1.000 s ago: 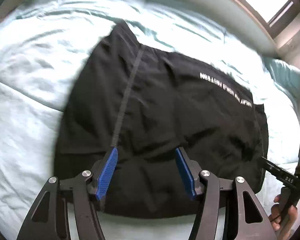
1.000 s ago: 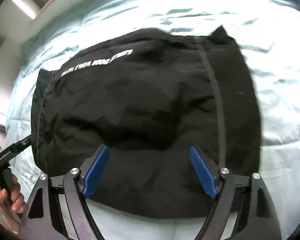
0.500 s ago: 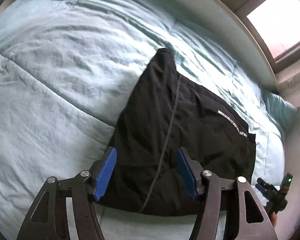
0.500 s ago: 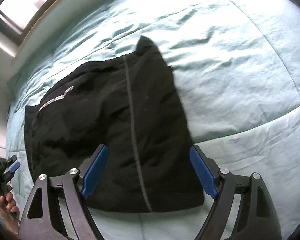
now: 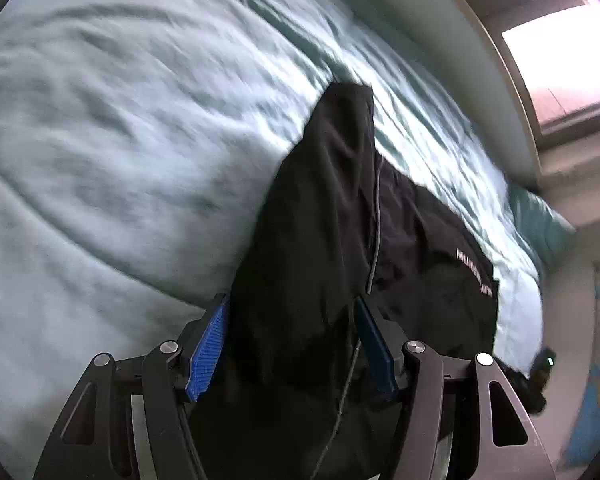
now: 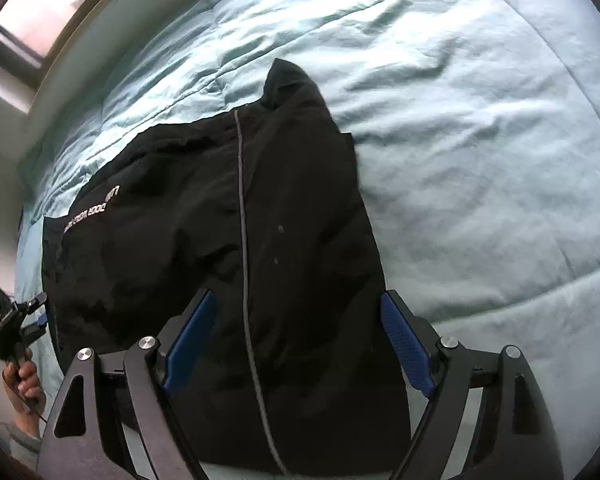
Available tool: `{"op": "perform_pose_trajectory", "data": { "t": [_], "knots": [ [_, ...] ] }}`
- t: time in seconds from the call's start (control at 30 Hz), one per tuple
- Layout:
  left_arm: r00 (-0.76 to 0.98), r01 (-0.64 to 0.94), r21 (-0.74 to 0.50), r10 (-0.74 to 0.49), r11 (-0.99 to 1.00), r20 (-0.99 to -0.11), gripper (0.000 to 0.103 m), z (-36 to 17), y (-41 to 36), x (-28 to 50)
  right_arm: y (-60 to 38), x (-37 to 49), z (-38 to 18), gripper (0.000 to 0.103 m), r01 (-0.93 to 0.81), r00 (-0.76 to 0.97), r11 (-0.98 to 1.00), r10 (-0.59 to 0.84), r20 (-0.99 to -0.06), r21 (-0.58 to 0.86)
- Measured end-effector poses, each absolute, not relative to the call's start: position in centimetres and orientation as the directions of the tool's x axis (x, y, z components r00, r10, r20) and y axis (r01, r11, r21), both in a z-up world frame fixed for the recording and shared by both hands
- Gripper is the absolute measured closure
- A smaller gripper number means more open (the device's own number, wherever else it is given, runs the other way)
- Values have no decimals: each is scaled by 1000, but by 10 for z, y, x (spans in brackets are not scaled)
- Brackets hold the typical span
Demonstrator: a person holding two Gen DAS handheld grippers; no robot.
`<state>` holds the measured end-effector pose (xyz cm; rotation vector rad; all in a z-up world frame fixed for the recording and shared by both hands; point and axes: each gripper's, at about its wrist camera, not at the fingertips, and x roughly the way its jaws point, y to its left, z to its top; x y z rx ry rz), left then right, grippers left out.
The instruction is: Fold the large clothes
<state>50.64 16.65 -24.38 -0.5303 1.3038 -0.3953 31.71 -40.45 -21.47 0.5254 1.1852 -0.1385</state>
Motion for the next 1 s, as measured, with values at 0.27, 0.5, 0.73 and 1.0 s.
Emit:
{"op": "perform_pose_trajectory", "data": {
  "t": [0.27, 0.5, 0.73, 1.0],
  "knots": [
    [111, -14, -681, -676, 732, -729, 25, -289, 164, 517, -407, 341, -265, 1, 316, 317, 861, 300, -900, 399],
    [87, -51, -719, -714, 693, -694, 14, -308, 165, 520, -416, 355, -297, 0, 306, 338, 756, 481, -809, 578],
    [70, -17, -677, -674, 736, -735, 13, -292, 162, 516, -414, 358, -293, 6, 274, 327, 755, 509, -796, 596],
    [15, -71, -701, -702, 710, -712, 9, -314, 167, 523, -411, 367, -297, 2, 264, 306, 751, 530, -791, 605]
  ]
}}
